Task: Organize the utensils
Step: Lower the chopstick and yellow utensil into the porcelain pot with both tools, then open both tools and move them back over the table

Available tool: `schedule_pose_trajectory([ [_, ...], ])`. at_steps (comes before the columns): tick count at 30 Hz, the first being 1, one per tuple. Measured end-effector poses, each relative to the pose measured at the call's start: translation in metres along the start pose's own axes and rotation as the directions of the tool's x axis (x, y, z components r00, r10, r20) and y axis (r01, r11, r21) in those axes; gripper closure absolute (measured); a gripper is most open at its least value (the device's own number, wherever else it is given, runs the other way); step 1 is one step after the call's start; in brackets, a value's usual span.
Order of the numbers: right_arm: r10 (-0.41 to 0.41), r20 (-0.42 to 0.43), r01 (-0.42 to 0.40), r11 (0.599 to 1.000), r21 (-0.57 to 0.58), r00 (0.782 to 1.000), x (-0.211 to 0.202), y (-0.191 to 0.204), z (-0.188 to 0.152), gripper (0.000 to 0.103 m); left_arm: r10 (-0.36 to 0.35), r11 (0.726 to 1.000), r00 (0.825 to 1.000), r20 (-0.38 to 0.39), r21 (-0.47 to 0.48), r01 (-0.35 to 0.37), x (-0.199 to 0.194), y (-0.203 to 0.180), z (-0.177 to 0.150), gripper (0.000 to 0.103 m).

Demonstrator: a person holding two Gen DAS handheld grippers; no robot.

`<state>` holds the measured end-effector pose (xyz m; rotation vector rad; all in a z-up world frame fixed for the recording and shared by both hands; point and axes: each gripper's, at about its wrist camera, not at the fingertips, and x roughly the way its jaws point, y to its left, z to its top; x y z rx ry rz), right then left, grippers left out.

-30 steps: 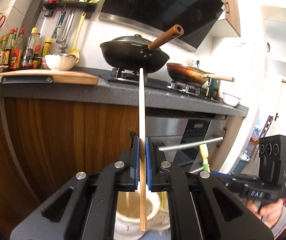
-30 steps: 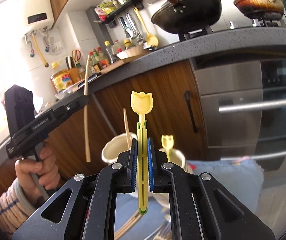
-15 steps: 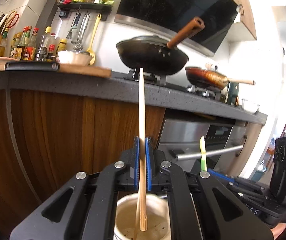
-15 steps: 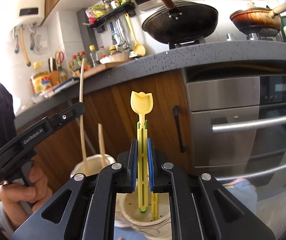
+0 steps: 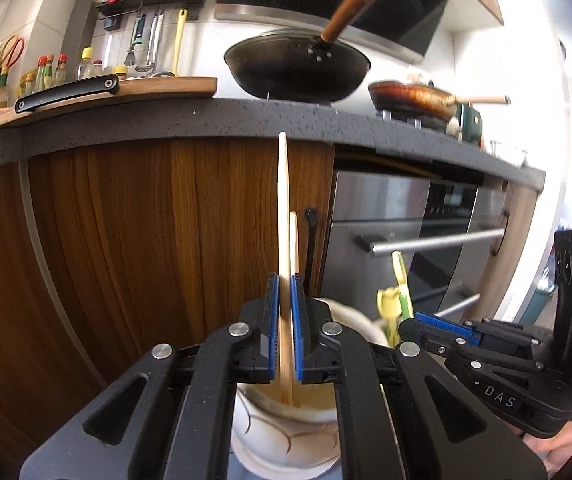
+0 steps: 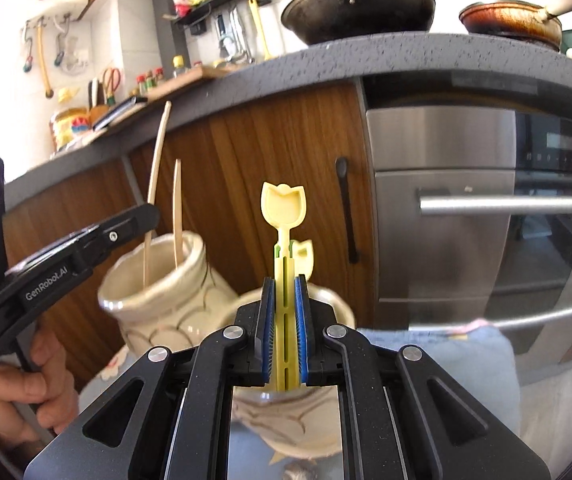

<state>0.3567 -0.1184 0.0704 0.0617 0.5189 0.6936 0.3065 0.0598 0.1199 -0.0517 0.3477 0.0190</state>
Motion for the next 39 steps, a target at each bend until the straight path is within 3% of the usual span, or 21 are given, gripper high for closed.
schedule_pose_trajectory([
  [9, -0.042, -0.061, 0.04, 0.999, -0.034, 0.997, 0.004, 0.007, 0.003, 0.092, 0.032, 0.999, 0.994, -0.103, 0.029, -0.029, 0.011, -0.002, 0.001, 0.097],
  [16, -0.059, -0.07, 0.056, 0.998, -0.042, 0.996, -0.001, 0.005, 0.005, 0.092, 0.043, 0.998, 0.992, -0.119, 0.05, -0.037, 0.013, -0.003, 0.002, 0.095],
  [22, -0.049, -0.049, 0.047, 0.998, -0.041, 0.998, -0.016, 0.004, 0.005, 0.089, 0.043, 0.998, 0.994, -0.1, 0.049, -0.038, 0.002, 0.0, 0.004, 0.083],
  [24, -0.046, -0.042, 0.044, 0.998, -0.047, 0.998, -0.023, 0.004, 0.004, 0.088, 0.036, 0.998, 0.996, -0.087, 0.048, -0.032, -0.007, 0.002, 0.003, 0.067],
  [26, -0.043, -0.038, 0.041, 0.998, -0.055, 0.998, -0.032, 0.004, 0.002, 0.086, 0.033, 0.998, 0.998, -0.061, 0.059, -0.03, -0.019, 0.003, 0.0, 0.059],
  [32, -0.046, -0.044, 0.044, 0.998, -0.046, 0.998, -0.057, -0.005, -0.012, 0.079, 0.014, 0.997, 0.999, -0.034, 0.074, -0.011, -0.059, 0.007, -0.017, 0.056],
  [39, -0.075, -0.121, 0.069, 0.996, -0.057, 0.99, -0.076, -0.009, -0.047, 0.072, -0.013, 0.997, 0.989, -0.144, 0.071, 0.024, -0.073, 0.013, -0.056, 0.055],
])
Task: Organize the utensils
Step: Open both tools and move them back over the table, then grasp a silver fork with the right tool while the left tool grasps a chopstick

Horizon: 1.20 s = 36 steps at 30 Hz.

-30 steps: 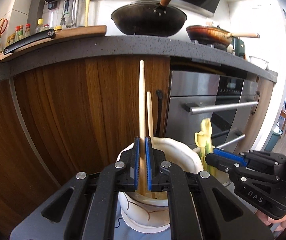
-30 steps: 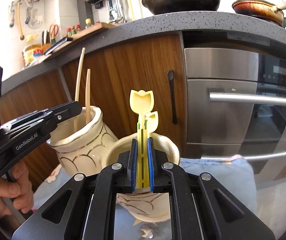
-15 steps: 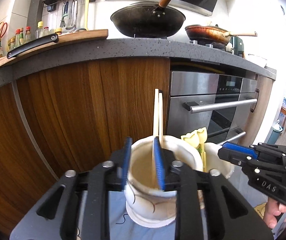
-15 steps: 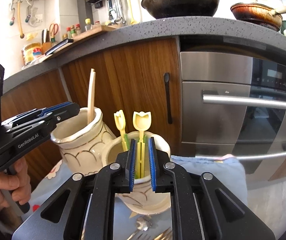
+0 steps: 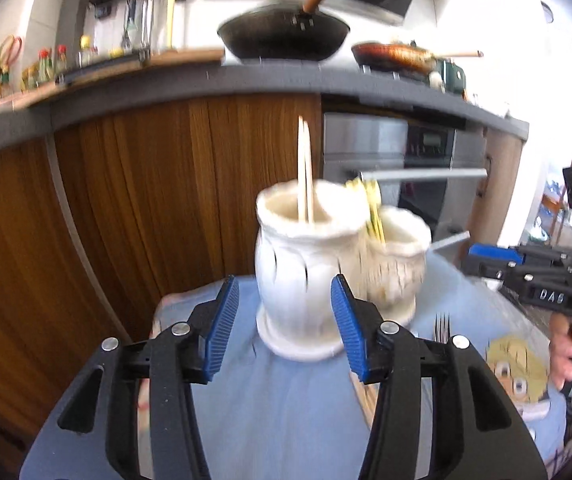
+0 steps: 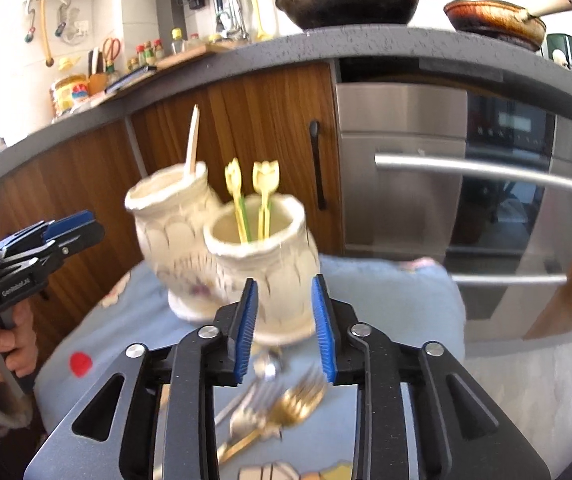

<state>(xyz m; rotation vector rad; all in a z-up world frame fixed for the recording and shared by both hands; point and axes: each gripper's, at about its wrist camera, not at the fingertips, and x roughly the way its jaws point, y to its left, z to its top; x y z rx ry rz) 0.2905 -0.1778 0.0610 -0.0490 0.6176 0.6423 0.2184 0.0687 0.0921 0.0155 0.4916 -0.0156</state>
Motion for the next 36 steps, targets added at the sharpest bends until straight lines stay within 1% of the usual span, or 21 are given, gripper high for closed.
schedule_pose_trajectory([
  [5, -0.001, -0.062, 0.001, 1.0, 0.015, 0.998, -0.001, 0.004, -0.029, 0.07, -0.038, 0.999, 0.995, -0.089, -0.003, 0.038, 0.005, -0.005, -0.03, 0.055],
  [8, 0.012, -0.093, -0.008, 0.999, 0.045, 0.996, -0.002, 0.004, -0.045, 0.07, -0.063, 0.998, 0.988, -0.141, -0.012, 0.062, 0.008, -0.009, -0.045, 0.055],
  [12, 0.045, -0.142, -0.034, 0.996, 0.084, 0.989, -0.004, 0.011, -0.065, 0.07, -0.099, 0.995, 0.974, -0.204, -0.021, 0.097, 0.015, -0.017, -0.066, 0.055],
  [17, 0.115, -0.193, -0.094, 0.989, 0.112, 0.975, -0.004, 0.024, -0.082, 0.07, -0.13, 0.991, 0.958, -0.258, -0.012, 0.131, 0.02, -0.028, -0.082, 0.055],
  [21, 0.143, -0.234, -0.119, 0.986, 0.115, 0.962, 0.002, 0.034, -0.092, 0.071, -0.14, 0.989, 0.948, -0.286, -0.004, 0.145, 0.024, -0.034, -0.089, 0.055],
  [25, 0.162, -0.258, -0.133, 0.983, 0.124, 0.952, 0.008, 0.038, -0.097, 0.081, -0.145, 0.988, 0.943, -0.298, 0.006, 0.154, 0.024, -0.037, -0.092, 0.055],
  [28, 0.18, -0.253, -0.147, 0.979, 0.141, 0.951, 0.008, 0.035, -0.098, 0.083, -0.139, 0.988, 0.938, -0.317, 0.021, 0.154, 0.028, -0.041, -0.095, 0.055],
  [30, 0.199, -0.246, -0.162, 0.973, 0.162, 0.949, 0.006, 0.03, -0.098, 0.09, -0.136, 0.988, 0.935, -0.329, 0.023, 0.152, 0.03, -0.041, -0.098, 0.055],
  [32, 0.206, -0.252, -0.167, 0.971, 0.17, 0.946, 0.006, 0.026, -0.097, 0.093, -0.135, 0.988, 0.933, -0.334, 0.021, 0.15, 0.032, -0.041, -0.099, 0.055],
  [36, 0.195, -0.263, -0.158, 0.975, 0.158, 0.945, 0.005, 0.021, -0.097, 0.094, -0.128, 0.988, 0.93, -0.343, 0.032, 0.148, 0.034, -0.043, -0.097, 0.055],
])
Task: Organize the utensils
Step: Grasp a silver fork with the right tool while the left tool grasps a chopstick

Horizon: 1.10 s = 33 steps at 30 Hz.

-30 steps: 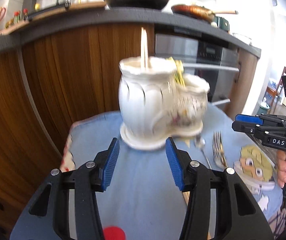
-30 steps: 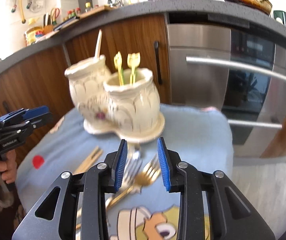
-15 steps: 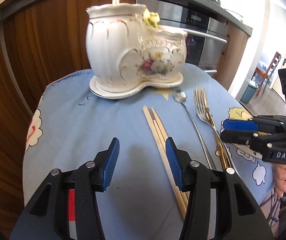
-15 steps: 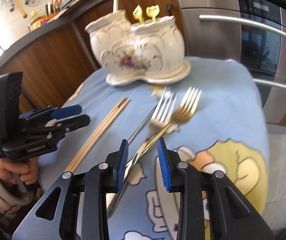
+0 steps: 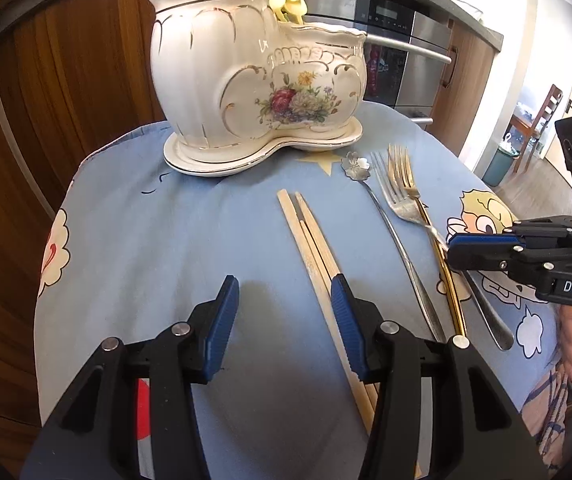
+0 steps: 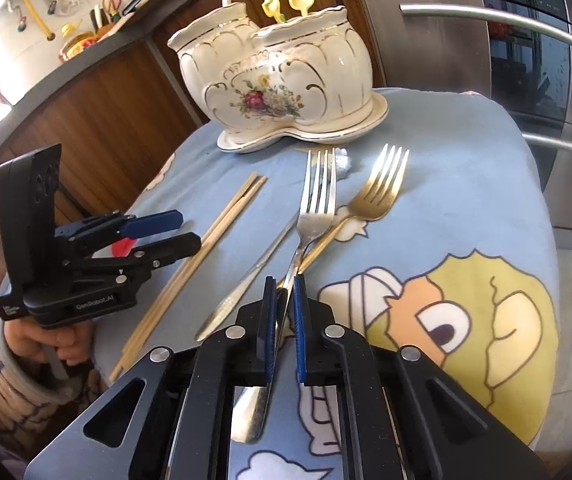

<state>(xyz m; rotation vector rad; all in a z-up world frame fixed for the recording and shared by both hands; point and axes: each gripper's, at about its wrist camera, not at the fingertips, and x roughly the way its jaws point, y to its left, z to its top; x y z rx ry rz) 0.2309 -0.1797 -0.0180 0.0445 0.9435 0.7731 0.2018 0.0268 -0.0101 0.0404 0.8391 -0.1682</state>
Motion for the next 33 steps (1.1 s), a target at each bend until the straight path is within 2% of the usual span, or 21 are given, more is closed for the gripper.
schedule_pose_trajectory([
  [3, -0.032, -0.01, 0.031, 0.999, -0.035, 0.999, -0.002, 0.002, 0.002, 0.094, 0.03, 0.999, 0.999, -0.009, 0.014, -0.03, 0.002, -0.001, 0.003, 0.055],
  [10, -0.134, -0.043, 0.126, 0.981, -0.146, 0.99, -0.008, 0.007, 0.003, 0.094, 0.039, 0.999, 0.998, -0.04, 0.039, -0.038, 0.005, 0.002, 0.002, 0.061],
  [12, -0.17, -0.059, 0.158, 0.973, -0.167, 0.984, -0.008, 0.004, 0.001, 0.094, 0.047, 0.998, 0.998, -0.045, 0.045, -0.045, 0.005, 0.004, 0.003, 0.069],
  [16, -0.188, -0.082, 0.17, 0.968, -0.186, 0.979, -0.01, -0.006, 0.001, 0.094, 0.049, 0.997, 0.996, -0.075, 0.066, -0.045, 0.004, 0.012, 0.005, 0.084],
  [21, -0.202, -0.134, 0.165, 0.956, -0.243, 0.97, -0.004, -0.005, 0.014, 0.089, 0.047, 0.991, 0.988, -0.148, 0.132, -0.027, 0.007, 0.016, 0.014, 0.086],
  [23, -0.195, -0.169, 0.148, 0.955, -0.258, 0.966, 0.003, -0.005, 0.023, 0.084, 0.036, 0.988, 0.981, -0.192, 0.153, -0.006, 0.011, 0.016, 0.021, 0.086],
  [26, -0.174, -0.224, 0.112, 0.957, -0.267, 0.959, 0.014, -0.007, 0.035, 0.083, 0.012, 0.986, 0.967, -0.256, 0.166, 0.031, 0.018, 0.018, 0.032, 0.086],
  [29, -0.155, -0.282, 0.077, 0.96, -0.268, 0.947, 0.019, -0.01, 0.045, 0.083, -0.01, 0.978, 0.939, -0.344, 0.191, 0.081, 0.028, 0.018, 0.047, 0.085],
  [33, -0.134, -0.353, 0.035, 0.962, -0.272, 0.926, 0.024, -0.012, 0.054, 0.085, 0.002, 0.966, 0.899, -0.438, 0.233, 0.112, 0.041, 0.014, 0.064, 0.085],
])
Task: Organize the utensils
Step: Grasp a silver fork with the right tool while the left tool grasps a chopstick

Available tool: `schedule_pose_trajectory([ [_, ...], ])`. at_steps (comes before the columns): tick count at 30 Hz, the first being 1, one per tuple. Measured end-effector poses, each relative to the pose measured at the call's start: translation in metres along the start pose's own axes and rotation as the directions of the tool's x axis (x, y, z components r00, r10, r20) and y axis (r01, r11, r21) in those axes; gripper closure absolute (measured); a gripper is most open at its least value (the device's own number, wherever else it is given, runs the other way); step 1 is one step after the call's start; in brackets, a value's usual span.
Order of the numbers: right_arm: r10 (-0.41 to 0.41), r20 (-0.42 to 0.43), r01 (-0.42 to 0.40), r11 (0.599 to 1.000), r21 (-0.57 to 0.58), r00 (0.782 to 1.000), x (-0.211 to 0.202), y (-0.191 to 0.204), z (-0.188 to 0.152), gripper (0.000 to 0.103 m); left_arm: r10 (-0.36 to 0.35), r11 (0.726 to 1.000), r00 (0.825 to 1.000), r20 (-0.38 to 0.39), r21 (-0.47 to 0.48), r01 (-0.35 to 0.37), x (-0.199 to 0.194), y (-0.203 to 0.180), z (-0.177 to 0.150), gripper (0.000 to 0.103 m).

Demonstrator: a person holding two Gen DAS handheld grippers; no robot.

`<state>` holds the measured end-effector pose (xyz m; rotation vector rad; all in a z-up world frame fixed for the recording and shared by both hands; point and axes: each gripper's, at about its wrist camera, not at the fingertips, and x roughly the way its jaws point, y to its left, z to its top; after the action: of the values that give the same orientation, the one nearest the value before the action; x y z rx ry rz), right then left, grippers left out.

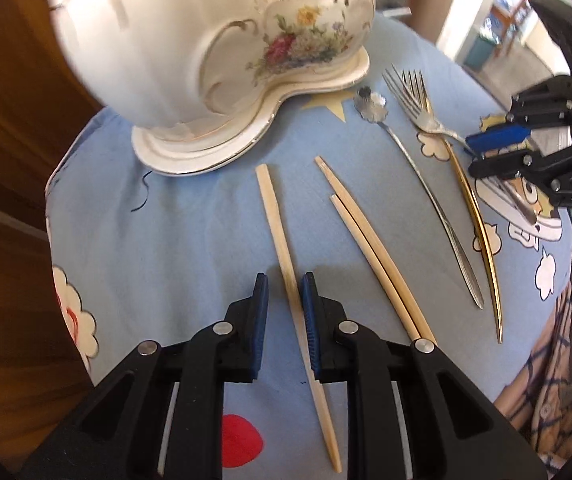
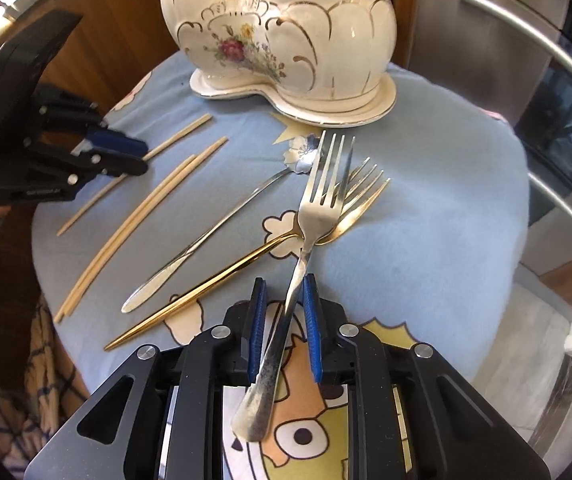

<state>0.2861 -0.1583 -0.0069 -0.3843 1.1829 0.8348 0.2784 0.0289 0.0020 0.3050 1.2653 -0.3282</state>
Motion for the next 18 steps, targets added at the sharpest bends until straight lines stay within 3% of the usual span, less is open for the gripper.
schedule_pose_trajectory([
  [4, 0.032, -0.041, -0.031, 0.999, 0.012, 0.999, 0.002, -0.007, 0.008, 0.089, -0.018, 1.0, 0.997, -0.071, 0.021, 0.019, 0.003, 0.001, 0.014, 0.085],
  [8, 0.046, -0.07, -0.046, 0.999, 0.003, 0.996, 0.002, -0.009, 0.011, 0.092, -0.035, 0.998, 0.996, -0.085, 0.042, 0.038, 0.004, 0.004, 0.017, 0.091],
  [11, 0.028, -0.08, -0.03, 0.999, -0.025, 0.996, 0.002, -0.008, 0.015, 0.092, -0.035, 0.999, 0.997, -0.074, 0.037, 0.037, 0.001, 0.011, 0.013, 0.097],
  [18, -0.003, -0.031, 0.001, 0.999, -0.043, 1.0, -0.01, -0.01, 0.007, 0.097, 0.011, 1.0, 1.0, 0.004, 0.017, -0.011, -0.009, 0.015, -0.019, 0.097],
])
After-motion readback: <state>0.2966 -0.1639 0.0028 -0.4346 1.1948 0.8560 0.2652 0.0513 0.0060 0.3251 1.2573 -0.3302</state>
